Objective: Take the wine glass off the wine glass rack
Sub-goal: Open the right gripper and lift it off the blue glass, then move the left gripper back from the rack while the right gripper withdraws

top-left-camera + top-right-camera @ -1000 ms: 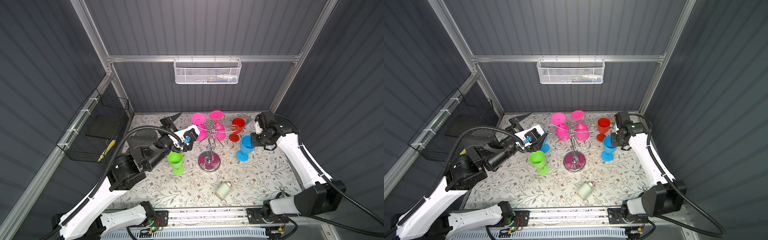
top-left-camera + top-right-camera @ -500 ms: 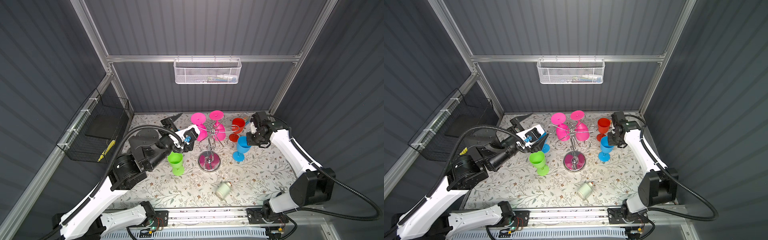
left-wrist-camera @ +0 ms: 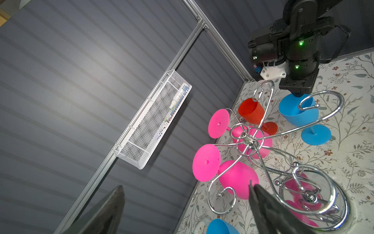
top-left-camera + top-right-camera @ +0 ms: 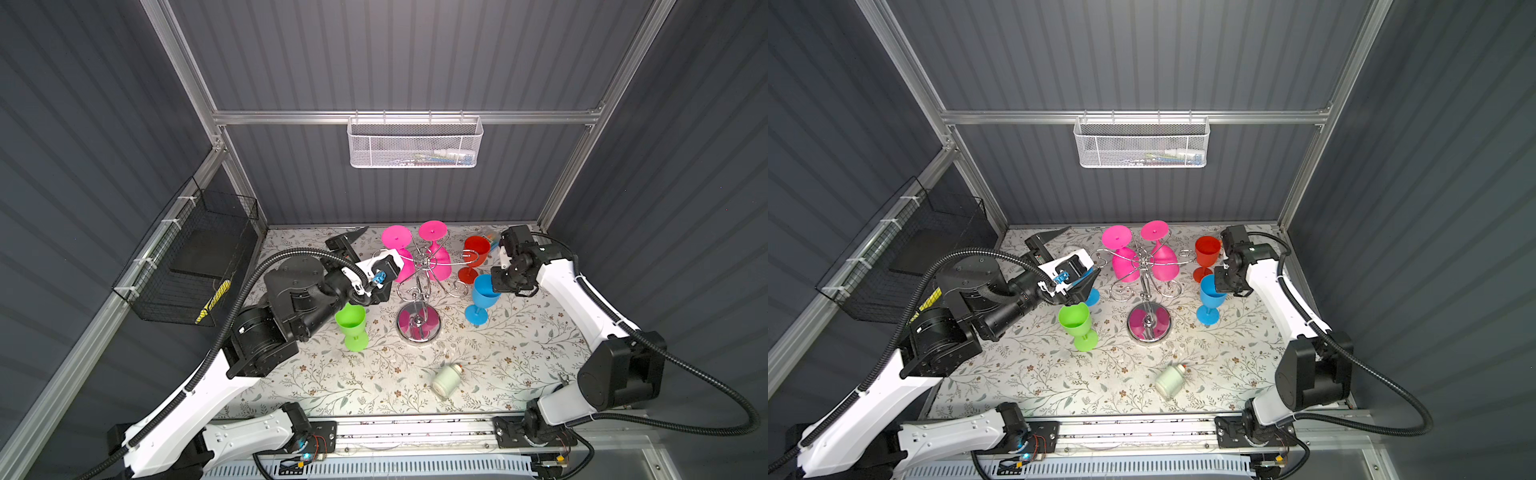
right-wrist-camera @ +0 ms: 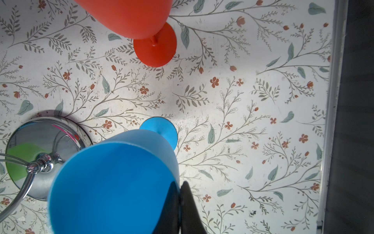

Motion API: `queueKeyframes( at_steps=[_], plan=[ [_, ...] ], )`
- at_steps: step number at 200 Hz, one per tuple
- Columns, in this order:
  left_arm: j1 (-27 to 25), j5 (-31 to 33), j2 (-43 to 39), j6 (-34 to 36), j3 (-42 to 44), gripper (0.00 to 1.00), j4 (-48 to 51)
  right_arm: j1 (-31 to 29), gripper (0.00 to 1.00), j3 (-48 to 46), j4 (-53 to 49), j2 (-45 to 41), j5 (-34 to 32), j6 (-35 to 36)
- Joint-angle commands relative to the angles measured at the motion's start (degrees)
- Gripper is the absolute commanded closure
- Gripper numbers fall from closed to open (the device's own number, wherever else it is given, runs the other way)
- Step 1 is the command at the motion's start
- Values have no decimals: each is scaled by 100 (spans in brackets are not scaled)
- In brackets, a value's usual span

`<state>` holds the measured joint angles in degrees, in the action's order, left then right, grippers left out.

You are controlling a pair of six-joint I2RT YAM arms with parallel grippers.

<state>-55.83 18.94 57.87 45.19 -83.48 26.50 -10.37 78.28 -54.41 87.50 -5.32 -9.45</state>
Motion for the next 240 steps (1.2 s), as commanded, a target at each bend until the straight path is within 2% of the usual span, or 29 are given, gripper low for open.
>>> queueKeyframes(
  at_steps=[1, 62, 129, 145, 173, 191, 213, 240],
  plan=[
    [-17, -74, -20, -129, 70, 2, -86, 9, 90, -58, -51, 38, 11, -32],
    [-17, -53, -85, -217, 104, 1, -119, 9, 66, -68, -116, -14, -12, -4],
    [-20, -38, -154, -575, 166, 0, -587, 11, 53, 328, -404, -395, 252, -26],
    [-17, 187, -62, -817, 86, 0, -607, 10, 52, 477, -510, -517, 342, -29],
    [106, 505, 310, -1696, -422, 0, -209, 17, 50, 608, -535, -844, 455, -72],
    [606, 0, 539, -2296, -762, 0, 141, 35, 50, 644, -507, -1051, 551, -133],
    [1654, -1182, 778, -3105, -1038, 0, 389, 70, 49, 651, -474, -1276, 709, -221],
    [2583, -2497, 1326, -3771, -1436, 0, 826, 105, 49, 652, -442, -1509, 847, -295]
  ],
)
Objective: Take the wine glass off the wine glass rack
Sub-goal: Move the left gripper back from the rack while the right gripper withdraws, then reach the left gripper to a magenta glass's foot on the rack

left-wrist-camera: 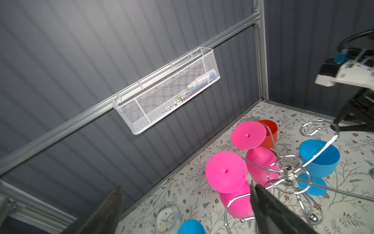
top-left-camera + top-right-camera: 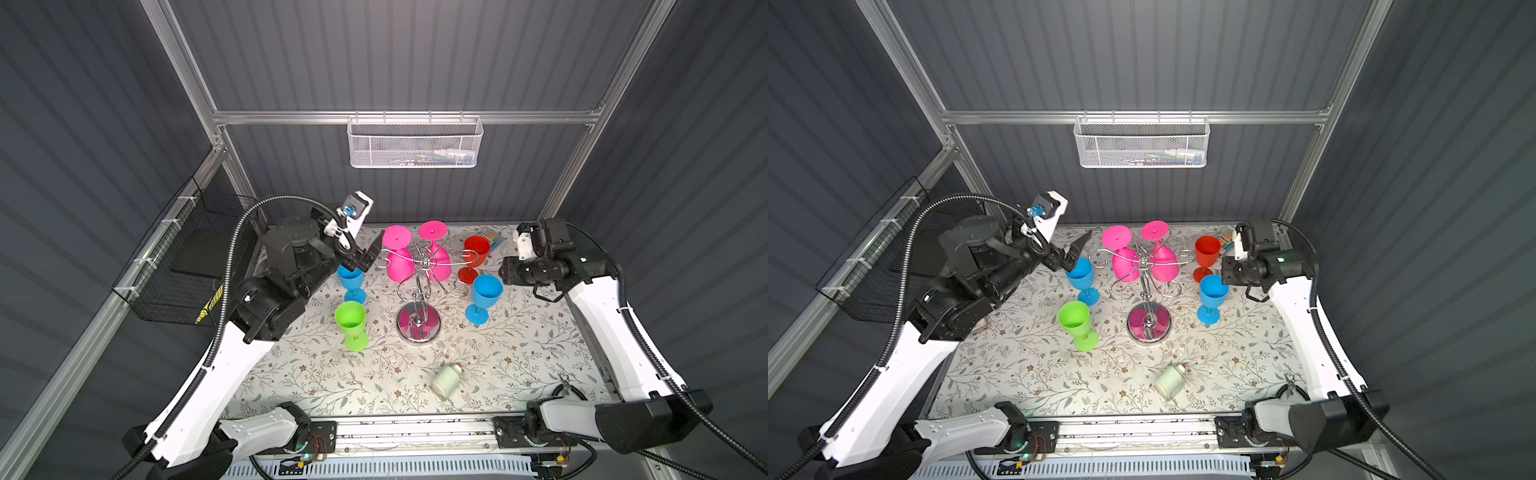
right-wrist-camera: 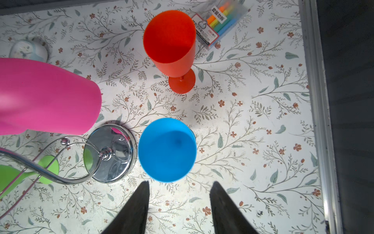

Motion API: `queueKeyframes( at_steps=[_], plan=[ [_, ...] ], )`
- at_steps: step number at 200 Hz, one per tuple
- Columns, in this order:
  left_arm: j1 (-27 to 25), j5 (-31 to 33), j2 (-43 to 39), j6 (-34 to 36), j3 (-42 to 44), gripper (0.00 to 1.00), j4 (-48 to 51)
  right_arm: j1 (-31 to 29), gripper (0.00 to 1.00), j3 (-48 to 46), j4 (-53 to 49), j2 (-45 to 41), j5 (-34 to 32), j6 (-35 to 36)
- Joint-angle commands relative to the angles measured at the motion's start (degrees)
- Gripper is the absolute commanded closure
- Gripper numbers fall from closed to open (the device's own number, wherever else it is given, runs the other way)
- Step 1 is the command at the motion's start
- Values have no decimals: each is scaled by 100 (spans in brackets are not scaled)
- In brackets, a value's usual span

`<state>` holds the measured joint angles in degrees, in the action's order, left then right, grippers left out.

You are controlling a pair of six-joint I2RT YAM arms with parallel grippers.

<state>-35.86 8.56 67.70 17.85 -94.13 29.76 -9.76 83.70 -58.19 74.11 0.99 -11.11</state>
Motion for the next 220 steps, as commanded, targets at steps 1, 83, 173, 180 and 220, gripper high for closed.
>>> queueKeyframes(
  at_steps=[1, 83, 173, 180, 220],
  plan=[
    [617, -1513, 355, -1068, -375, 0, 498, 44, 49, 111, -67, -178, 221, -128],
    [2100, -4339, 1033, -3657, 51, 6, -669, 191, 45, -253, -14, -650, 619, -113],
    [2107, -4984, 1135, -4805, 1074, 14, -1482, 202, 43, -423, 28, -648, 967, -75],
    [2106, -5045, 1169, -4873, 1117, 14, -1545, 202, 43, -424, 26, -628, 989, -76],
    [2101, -5296, 1330, -5296, 1534, 20, -1912, 196, 43, -451, 32, -616, 1017, -59]
  ],
)
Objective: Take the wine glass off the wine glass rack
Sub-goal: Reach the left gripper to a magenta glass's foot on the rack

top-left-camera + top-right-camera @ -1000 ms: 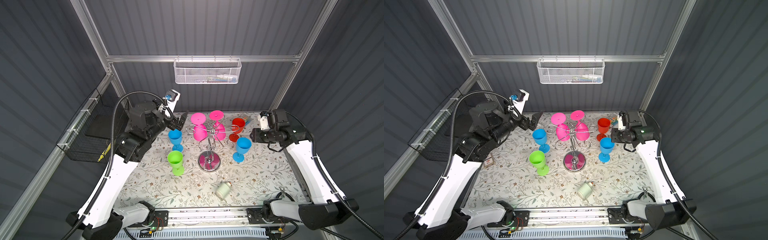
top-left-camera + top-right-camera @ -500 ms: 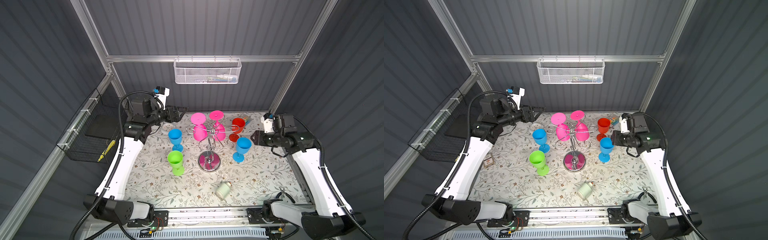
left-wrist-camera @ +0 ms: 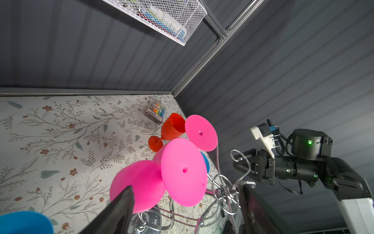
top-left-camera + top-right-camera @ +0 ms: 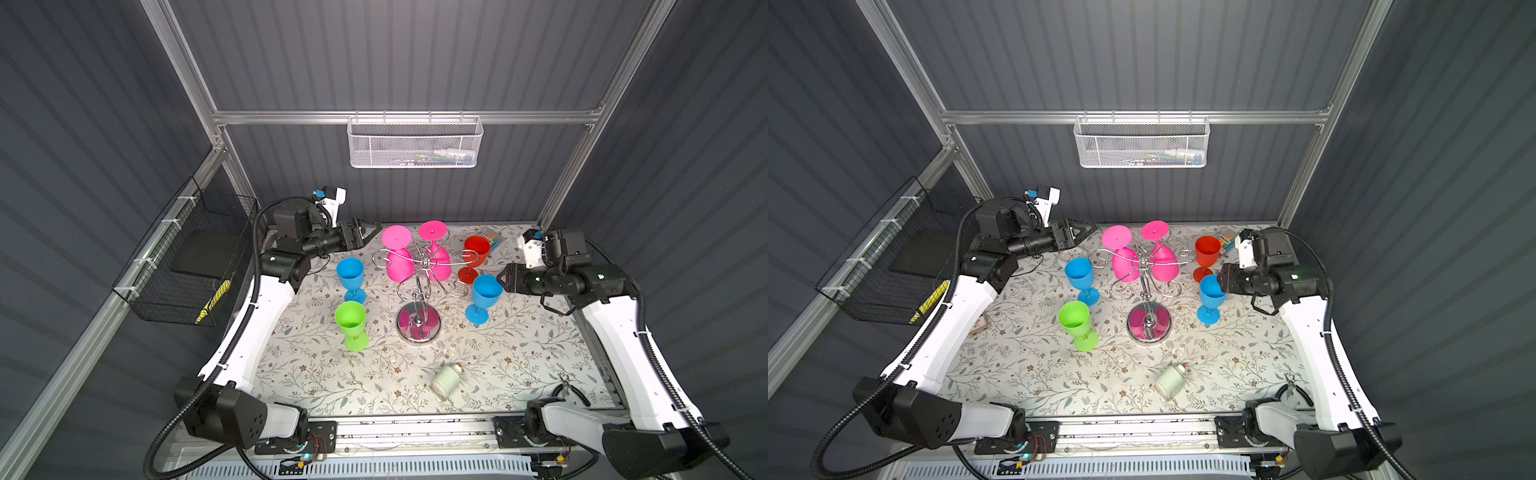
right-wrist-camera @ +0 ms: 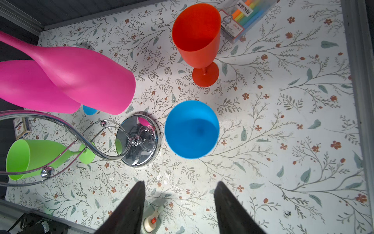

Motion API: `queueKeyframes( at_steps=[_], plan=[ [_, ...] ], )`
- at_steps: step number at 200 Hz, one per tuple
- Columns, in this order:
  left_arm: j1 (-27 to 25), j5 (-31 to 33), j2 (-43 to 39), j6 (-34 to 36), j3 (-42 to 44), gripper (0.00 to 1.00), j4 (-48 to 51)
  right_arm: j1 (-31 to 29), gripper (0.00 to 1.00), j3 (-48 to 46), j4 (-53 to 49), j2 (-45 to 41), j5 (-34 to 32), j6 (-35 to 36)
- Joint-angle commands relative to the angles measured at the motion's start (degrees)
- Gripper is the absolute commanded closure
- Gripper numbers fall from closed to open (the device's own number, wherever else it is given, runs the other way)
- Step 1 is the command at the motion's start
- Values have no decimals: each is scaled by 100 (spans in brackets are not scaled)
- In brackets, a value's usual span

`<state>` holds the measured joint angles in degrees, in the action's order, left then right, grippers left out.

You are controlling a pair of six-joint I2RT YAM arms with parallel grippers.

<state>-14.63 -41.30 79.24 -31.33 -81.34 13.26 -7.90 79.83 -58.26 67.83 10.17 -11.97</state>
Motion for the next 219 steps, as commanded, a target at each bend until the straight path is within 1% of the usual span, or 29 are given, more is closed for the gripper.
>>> queueKeyframes(
  at_steps=[1, 31, 49, 81, 150, 183, 219],
  plan=[
    [-22, -314, 178, -385, 253, 20, -267, 13, 43, -64, 36, 11, 99, 23],
    [-22, -575, 325, -628, 364, 25, -457, 12, 42, -64, 34, 24, 108, 36],
    [-22, -716, 392, -658, 356, 29, -457, 16, 42, -64, 27, 32, 134, 26],
    [-21, -832, 425, -719, 362, 39, -516, 17, 42, -77, 0, 11, 93, 55],
    [-22, -1043, 568, -874, 344, 53, -623, 21, 41, -80, -17, -25, 108, 86],
    [-22, -1150, 670, -1011, 327, 57, -728, 23, 41, -73, -35, -33, 92, 79],
    [-22, -1163, 722, -1075, 259, 66, -776, 25, 41, -76, -49, -69, 73, 97]
  ],
)
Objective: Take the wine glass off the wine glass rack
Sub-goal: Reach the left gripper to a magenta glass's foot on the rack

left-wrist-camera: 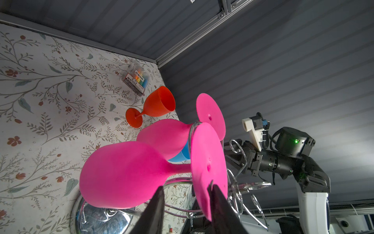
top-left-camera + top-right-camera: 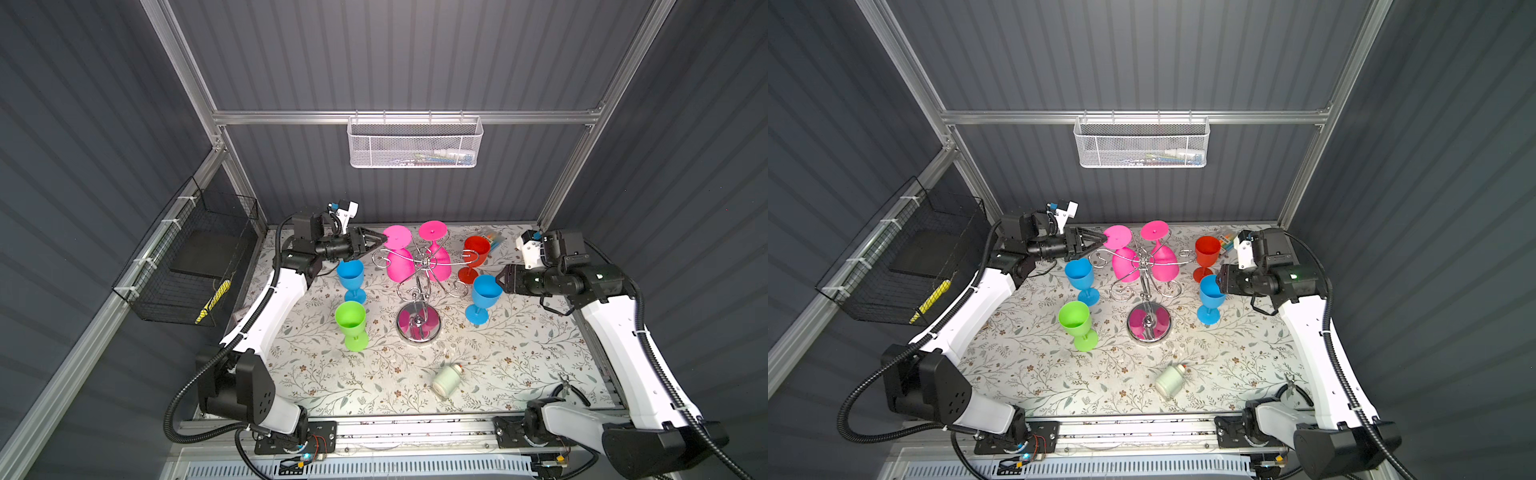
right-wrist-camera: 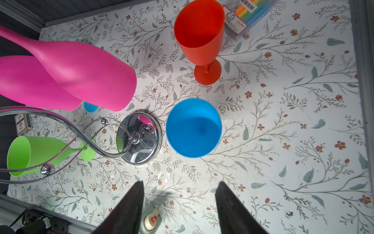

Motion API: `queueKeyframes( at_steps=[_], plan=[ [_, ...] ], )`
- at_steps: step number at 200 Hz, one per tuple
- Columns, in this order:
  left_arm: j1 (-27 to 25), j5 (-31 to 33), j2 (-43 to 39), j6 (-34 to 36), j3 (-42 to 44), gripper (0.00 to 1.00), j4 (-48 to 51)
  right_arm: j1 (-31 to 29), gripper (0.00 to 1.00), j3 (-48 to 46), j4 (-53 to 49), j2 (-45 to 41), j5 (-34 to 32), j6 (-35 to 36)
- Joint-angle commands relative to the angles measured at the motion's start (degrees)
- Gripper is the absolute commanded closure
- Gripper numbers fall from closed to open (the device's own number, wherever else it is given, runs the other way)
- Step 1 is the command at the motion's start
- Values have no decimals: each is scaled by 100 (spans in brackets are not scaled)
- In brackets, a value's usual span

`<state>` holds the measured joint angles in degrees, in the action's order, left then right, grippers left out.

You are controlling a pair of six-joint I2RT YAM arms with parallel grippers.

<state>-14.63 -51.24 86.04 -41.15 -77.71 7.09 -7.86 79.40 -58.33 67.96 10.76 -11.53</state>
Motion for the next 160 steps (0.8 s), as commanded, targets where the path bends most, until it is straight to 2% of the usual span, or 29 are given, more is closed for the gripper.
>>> queueKeyframes(
  at_steps=[1, 149, 160],
  plan=[
    [-22, -163, 39, -103, -108, 67, -166, 21, 41, -35, -41, -86, 13, 50],
    [-22, -245, 40, -1063, -35, 100, -843, 21, 41, -40, -58, -108, -39, 45],
    [-22, -244, 27, -1191, -36, 100, -921, 21, 41, -38, -64, -108, -48, 42]
  ],
)
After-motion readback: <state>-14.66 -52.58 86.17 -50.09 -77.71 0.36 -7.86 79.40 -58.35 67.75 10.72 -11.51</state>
